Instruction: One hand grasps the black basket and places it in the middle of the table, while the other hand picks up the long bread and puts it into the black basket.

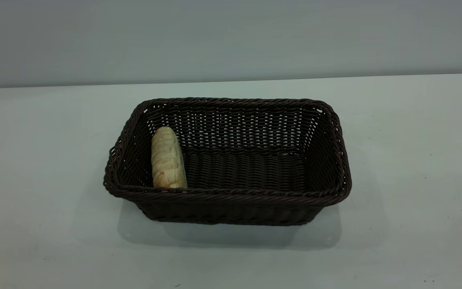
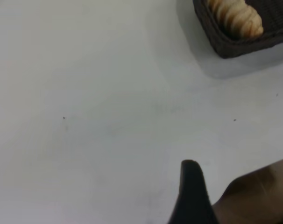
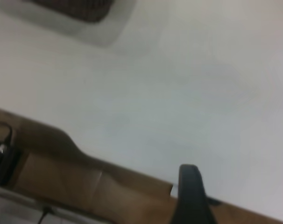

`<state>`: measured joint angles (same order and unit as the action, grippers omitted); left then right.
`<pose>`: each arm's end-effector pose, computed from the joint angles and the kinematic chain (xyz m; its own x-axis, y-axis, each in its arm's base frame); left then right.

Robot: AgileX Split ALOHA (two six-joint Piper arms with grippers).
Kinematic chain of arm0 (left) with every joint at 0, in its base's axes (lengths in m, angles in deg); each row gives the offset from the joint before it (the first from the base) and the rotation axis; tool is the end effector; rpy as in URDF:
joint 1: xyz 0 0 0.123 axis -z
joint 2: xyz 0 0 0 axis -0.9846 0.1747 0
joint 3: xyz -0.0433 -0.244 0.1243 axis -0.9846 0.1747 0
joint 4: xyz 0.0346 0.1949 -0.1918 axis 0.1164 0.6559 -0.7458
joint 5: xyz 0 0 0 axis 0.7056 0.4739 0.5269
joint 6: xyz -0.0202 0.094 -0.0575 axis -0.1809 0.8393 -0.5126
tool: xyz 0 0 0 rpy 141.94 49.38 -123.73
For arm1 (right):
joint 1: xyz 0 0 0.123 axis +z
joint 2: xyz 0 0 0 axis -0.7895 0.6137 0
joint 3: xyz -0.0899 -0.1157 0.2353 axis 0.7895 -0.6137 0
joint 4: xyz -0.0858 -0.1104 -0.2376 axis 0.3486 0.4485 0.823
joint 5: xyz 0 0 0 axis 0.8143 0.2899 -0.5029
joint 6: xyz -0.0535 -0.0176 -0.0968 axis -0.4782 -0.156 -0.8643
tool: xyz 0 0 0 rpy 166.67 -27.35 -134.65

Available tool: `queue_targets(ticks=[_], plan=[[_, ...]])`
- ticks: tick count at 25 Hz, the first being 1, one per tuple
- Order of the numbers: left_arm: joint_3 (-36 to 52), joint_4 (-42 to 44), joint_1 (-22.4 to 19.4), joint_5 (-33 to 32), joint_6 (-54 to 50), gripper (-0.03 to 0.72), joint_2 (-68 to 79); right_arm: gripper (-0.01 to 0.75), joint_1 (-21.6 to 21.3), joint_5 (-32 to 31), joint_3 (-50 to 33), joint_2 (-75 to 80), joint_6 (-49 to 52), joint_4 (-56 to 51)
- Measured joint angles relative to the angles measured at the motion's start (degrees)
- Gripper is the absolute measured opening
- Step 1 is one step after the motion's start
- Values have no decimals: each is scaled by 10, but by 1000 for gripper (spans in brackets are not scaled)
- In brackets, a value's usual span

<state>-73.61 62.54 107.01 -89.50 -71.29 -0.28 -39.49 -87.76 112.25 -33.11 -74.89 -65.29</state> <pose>0.0762 -0.0186 0.3130 -0.5703 0.2678 -0.7766 0.3253 0.9417 0.0858 0.0700 0.0213 0.2723 -0.6967 -0.2727 -0.6635 -0.3317 0.9426 -0.0391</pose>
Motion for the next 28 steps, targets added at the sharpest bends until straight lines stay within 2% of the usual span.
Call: queue_targets(ticks=[7, 18, 28], plan=[[37, -1, 0, -5, -1, 570, -36, 550, 0, 37, -53, -29, 0, 0], [94, -2, 0, -12, -35, 570, -48, 550, 0, 43, -57, -39, 1, 1], [110, -3, 0, 1, -49, 569, -48, 550, 0, 44, -57, -39, 1, 1]])
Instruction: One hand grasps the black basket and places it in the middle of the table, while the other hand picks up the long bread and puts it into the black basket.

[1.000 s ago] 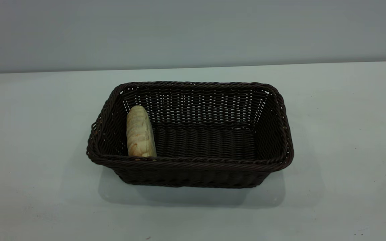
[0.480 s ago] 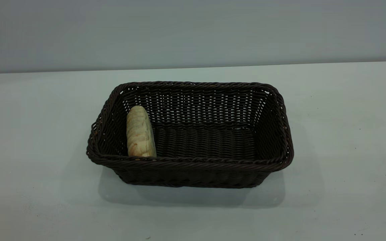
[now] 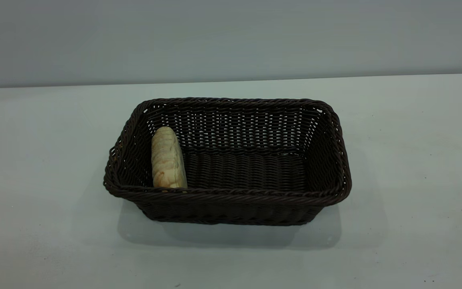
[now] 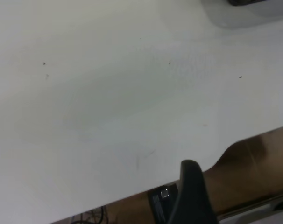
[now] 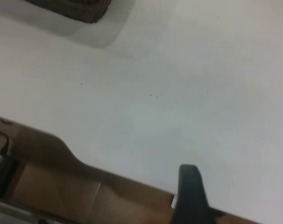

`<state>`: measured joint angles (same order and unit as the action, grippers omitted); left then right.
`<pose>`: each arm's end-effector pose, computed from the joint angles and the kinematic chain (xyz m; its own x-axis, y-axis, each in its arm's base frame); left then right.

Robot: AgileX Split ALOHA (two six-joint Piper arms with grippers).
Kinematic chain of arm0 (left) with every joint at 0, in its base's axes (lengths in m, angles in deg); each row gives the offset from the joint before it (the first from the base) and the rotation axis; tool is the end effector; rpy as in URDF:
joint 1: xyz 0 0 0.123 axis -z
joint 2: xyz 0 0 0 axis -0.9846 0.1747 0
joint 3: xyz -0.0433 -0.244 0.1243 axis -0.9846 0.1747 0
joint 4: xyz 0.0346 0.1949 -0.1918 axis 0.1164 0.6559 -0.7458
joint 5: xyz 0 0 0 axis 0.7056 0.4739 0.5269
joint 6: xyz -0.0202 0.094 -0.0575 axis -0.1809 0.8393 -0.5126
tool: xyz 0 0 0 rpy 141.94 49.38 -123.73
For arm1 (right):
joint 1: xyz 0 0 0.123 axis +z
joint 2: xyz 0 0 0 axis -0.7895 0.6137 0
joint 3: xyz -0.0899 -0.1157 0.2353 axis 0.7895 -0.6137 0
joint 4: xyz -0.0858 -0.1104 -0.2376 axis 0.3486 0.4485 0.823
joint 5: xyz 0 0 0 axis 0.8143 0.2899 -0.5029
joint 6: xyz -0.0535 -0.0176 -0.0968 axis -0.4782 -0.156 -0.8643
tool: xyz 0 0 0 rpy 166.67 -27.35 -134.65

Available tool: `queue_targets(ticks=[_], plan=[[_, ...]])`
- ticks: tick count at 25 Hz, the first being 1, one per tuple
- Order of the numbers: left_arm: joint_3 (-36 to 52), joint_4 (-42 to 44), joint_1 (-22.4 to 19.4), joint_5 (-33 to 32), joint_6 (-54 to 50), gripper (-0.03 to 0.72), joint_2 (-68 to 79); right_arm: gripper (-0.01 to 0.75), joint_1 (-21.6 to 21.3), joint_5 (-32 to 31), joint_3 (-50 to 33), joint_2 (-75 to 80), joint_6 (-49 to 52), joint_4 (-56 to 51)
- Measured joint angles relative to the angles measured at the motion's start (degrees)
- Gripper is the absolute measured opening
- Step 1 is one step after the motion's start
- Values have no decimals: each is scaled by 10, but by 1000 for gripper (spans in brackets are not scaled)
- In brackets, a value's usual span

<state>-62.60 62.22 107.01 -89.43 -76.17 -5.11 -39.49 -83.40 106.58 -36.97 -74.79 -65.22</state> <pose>0.0724 -0.0173 0.2563 -0.6681 0.2210 -0.7105 0.2805 0.9592 0.0346 0.0700 0.0210 0.2505 -0.6690 -0.2616 -0.6957 -0.3249 0.9448 -0.0428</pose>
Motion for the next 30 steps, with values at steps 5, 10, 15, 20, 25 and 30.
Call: queue_targets(ticks=[5, 10, 15, 20, 25, 30], plan=[[1, -7, 0, 3, 4, 569, 0, 550, 0, 0, 0, 0, 0, 0], [1, -31, 0, 4, 25, 569, 0, 550, 0, 0, 0, 0, 0, 0], [1, -36, 0, 4, 30, 569, 0, 546, 0, 0, 0, 0, 0, 0], [1, -37, 0, 4, 30, 569, 0, 542, 0, 0, 0, 0, 0, 0], [1, -38, 0, 4, 30, 569, 0, 541, -4, 0, 0, -1, 0, -1], [1, -39, -28, 5, 30, 569, -14, 525, -76, 0, 0, -17, 0, -4]])
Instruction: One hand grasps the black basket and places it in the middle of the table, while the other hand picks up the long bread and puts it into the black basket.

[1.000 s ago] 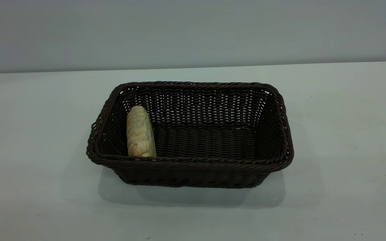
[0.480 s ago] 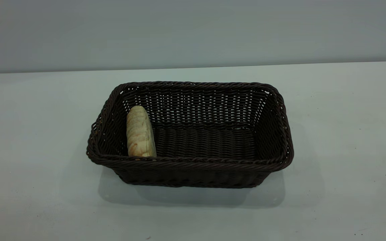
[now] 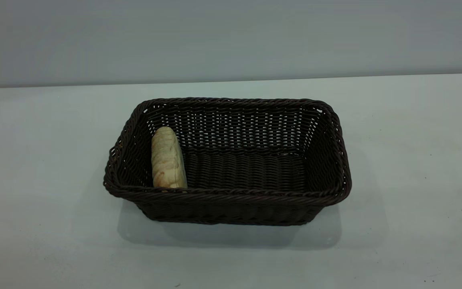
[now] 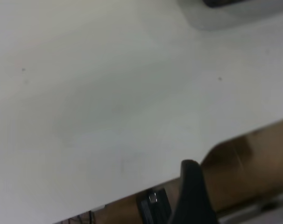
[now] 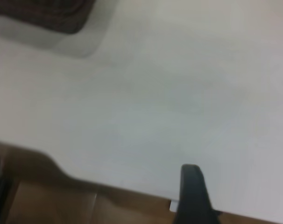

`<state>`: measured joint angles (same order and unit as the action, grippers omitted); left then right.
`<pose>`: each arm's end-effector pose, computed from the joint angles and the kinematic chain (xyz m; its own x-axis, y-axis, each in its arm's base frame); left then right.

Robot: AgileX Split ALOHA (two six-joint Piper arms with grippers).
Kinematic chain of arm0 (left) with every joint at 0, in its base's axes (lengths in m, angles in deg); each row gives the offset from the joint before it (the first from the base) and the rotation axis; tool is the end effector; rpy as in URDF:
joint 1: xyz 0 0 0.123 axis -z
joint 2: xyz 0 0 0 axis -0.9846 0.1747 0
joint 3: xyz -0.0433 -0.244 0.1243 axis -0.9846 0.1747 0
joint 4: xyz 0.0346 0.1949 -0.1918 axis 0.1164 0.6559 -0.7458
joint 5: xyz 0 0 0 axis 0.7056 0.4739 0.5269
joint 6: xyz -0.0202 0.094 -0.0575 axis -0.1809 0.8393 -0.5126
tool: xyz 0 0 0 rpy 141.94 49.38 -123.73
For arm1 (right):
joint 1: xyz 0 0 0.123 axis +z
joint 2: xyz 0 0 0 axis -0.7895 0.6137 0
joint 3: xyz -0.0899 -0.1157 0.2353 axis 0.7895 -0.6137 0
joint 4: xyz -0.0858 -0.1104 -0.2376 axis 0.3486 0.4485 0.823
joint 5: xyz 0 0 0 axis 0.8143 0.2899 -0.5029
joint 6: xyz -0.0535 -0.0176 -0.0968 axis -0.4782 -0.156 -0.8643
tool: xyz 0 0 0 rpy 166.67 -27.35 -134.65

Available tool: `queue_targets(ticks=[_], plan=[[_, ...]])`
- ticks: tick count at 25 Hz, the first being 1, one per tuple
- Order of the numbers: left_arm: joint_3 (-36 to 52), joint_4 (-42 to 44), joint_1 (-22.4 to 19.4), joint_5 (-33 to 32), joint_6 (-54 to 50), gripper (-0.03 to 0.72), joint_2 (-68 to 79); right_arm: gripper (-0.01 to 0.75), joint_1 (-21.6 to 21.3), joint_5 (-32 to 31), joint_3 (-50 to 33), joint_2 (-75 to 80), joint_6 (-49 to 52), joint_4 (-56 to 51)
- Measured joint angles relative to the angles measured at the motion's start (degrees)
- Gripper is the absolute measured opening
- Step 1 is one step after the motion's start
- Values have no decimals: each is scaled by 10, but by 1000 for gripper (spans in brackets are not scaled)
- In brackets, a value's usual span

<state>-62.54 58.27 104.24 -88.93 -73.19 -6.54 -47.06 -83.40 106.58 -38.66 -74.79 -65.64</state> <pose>0.0682 -0.0192 0.2575 -0.6571 0.2036 -0.7258 0.2925 0.9562 0.0034 0.0683 0.0120 0.2527 -0.6769 -0.1661 -0.7171 -0.1988 0.9792 -0.0392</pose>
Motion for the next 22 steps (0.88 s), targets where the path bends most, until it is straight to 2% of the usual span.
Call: queue_targets(ticks=[4, 7, 9, 13, 22], plan=[[0, 0, -81, 0, 0, 569, -36, 505, -60, 0, 0, -38, 0, 0], [0, 0, -142, -1, 0, 569, -61, 486, -79, 0, 0, -69, 0, 0], [0, 0, -162, -1, 0, 569, -75, 472, -81, 0, 0, -85, 0, -1], [0, 0, -182, -1, 0, 569, -113, 439, -81, -1, 0, -111, 0, -1], [0, 0, -184, -2, 0, 569, -134, 360, -81, -2, 0, -124, 0, -1]])
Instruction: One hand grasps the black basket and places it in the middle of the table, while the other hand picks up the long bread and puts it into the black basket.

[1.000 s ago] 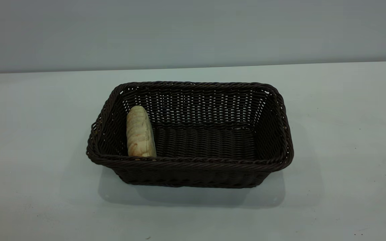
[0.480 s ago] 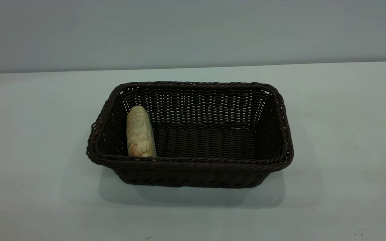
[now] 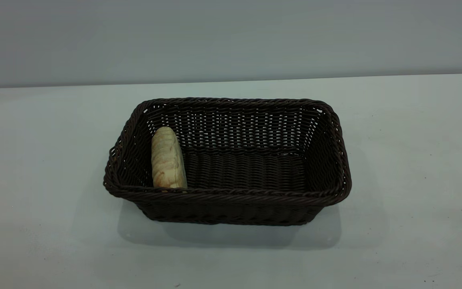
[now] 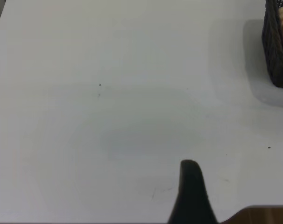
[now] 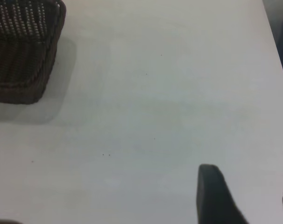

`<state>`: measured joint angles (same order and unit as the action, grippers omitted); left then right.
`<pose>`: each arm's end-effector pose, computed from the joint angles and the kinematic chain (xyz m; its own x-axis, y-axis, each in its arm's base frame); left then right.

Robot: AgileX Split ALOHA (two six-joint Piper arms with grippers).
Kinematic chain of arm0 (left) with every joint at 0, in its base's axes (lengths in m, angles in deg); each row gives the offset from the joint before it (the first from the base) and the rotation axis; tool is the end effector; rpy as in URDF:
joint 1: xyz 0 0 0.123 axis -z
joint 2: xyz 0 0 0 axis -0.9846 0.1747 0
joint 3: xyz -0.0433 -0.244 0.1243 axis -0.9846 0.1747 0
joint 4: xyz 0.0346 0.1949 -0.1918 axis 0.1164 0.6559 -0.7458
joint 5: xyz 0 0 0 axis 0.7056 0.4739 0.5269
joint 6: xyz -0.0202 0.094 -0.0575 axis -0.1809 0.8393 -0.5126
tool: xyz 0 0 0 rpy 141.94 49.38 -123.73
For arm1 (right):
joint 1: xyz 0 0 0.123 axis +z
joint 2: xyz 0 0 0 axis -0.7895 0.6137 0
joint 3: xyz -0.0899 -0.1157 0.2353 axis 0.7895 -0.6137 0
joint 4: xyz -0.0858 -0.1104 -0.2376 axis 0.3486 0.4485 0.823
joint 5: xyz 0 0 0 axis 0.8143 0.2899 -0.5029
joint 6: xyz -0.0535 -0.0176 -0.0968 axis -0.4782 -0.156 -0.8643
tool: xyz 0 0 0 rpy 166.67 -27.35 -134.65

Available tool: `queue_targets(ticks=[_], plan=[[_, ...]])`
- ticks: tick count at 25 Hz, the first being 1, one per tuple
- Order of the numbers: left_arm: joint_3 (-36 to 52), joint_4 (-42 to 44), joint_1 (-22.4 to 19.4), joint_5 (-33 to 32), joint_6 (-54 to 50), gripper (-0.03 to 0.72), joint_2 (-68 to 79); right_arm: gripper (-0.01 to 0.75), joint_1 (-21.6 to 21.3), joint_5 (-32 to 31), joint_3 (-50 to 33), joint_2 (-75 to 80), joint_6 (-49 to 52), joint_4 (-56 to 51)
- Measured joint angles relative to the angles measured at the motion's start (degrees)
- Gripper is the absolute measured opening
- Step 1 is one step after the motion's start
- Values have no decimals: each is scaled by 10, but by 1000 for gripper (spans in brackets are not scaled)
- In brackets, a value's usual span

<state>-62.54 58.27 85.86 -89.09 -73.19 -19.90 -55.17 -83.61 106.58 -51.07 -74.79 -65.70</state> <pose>0.0378 0.0067 0.2698 -0.5050 -0.0332 -0.8625 -0.0216 0.9994 -0.0259 0.0396 0.0039 0.2641 -0.5266 -0.0776 -0.8466 -0.0487 0.9969 -0.0611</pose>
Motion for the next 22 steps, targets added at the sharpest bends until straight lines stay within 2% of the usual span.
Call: queue_targets(ticks=[13, 22], plan=[[0, 0, 0, 0, 0, 569, 0, 246, 0, 0, 0, 0, 0, 0], [0, 0, 0, 0, 0, 569, 0, 239, 0, 0, 0, -1, 0, 0]])
